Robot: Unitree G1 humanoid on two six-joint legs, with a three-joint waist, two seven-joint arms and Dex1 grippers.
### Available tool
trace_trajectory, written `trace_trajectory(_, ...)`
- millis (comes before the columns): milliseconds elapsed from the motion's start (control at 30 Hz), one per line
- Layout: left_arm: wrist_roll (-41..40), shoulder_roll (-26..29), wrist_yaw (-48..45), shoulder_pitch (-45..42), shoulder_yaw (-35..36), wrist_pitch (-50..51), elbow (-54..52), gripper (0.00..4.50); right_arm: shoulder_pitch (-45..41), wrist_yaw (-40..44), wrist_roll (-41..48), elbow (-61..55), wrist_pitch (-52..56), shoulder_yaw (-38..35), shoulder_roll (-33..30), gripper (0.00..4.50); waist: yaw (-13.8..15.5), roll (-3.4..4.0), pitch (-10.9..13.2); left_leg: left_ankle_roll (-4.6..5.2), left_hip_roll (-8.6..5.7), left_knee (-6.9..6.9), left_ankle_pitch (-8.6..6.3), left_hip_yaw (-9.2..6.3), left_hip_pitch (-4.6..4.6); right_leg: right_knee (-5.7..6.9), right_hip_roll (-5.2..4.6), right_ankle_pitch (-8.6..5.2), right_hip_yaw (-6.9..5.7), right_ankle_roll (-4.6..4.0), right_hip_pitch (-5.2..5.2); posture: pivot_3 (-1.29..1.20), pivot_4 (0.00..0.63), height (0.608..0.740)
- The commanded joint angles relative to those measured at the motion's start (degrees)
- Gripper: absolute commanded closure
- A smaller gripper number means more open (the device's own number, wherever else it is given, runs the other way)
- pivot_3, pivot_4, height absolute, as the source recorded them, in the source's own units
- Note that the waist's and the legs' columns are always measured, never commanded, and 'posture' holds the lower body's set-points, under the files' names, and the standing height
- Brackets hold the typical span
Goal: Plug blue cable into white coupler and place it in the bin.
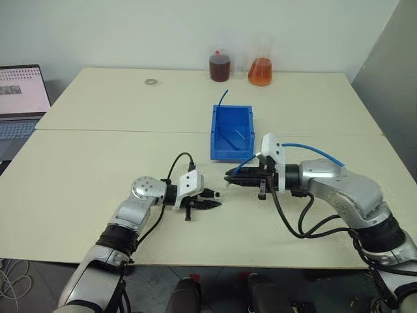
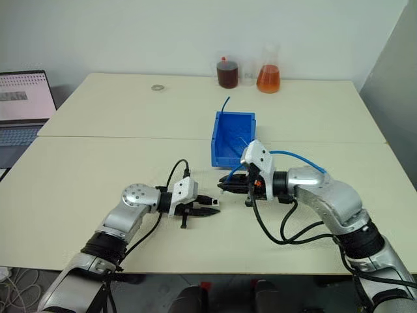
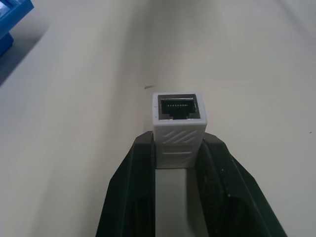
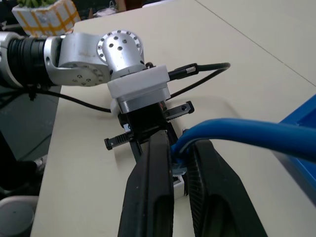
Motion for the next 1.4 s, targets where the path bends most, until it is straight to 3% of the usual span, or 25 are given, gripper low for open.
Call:
trace_trajectory(33, 0.25, -1.26, -1.00, -0.35, -0.88, -1.70, 1.36, 3.72, -1.39, 2.94, -3.39, 0.62, -3.90, 0.96, 1.77, 4.38, 0.01, 0.00, 0.00, 0.00, 0.00, 0.01, 0.00, 0.00, 0.00, 0.00, 0.00, 0.00, 0.00, 0.00, 0.00, 0.00, 0.150, 0.740)
trace_trajectory(567, -0.44, -1.95, 0.29, 3.14, 0.20, -0.47, -2.33, 3.72, 1.30, 11.74, -15.36, 12.91, -16.08, 4.51, 5.55, 4.38, -0.07, 0.00, -0.01, 0.00, 0.00, 0.03, 0.00, -0.02, 0.06, 0.12, -0.01, 0.00, 0.00, -0.01, 0.02, 0.00, 0.150, 0.740)
trace_trajectory(1400, -0.38, -1.65, 1.46, 2.96, 0.89, 0.29, -2.96, 3.72, 0.72, 15.69, -20.86, 16.57, -18.02, 5.42, 7.98, 4.38, -0.10, 0.01, -0.03, -0.01, 0.00, 0.08, 0.00, -0.02, 0.14, 0.30, 0.00, 0.00, 0.00, -0.02, 0.02, 0.00, 0.150, 0.740)
